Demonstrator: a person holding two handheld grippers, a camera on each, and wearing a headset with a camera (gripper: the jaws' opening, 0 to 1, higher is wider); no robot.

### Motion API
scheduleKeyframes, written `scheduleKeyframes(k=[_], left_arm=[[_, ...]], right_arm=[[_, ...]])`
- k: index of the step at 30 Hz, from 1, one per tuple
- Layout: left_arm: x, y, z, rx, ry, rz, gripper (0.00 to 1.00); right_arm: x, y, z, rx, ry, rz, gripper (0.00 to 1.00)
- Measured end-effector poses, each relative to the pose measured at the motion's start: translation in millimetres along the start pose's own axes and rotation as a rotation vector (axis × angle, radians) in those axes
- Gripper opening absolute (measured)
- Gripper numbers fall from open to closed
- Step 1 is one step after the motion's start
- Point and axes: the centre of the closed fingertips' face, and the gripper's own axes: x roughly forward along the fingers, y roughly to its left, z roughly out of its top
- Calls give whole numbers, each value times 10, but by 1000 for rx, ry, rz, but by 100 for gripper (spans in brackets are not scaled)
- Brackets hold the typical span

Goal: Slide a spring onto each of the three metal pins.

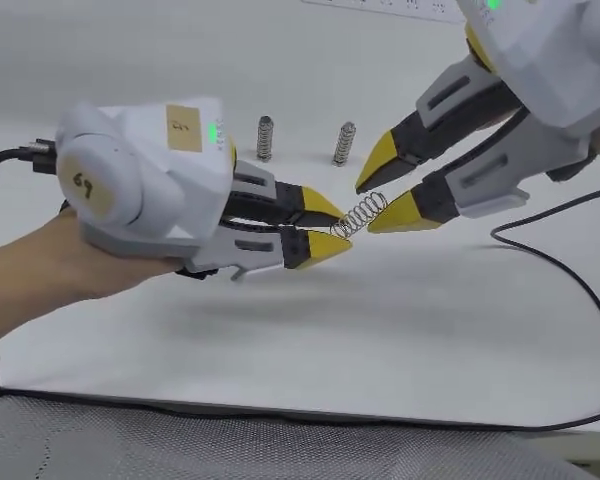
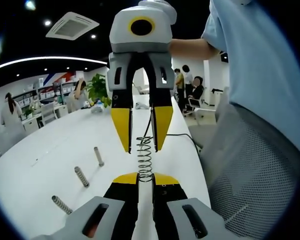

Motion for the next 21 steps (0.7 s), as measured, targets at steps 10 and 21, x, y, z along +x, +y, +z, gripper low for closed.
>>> scheduleKeyframes(k=[10,21], left_arm=[[23,-6,39,1,-4,-5,2],[41,-6,57,1,-10,-10,2]], right_arm=[[68,35,-15,3,7,22,12],[76,25,-44,-7,22,20,9]])
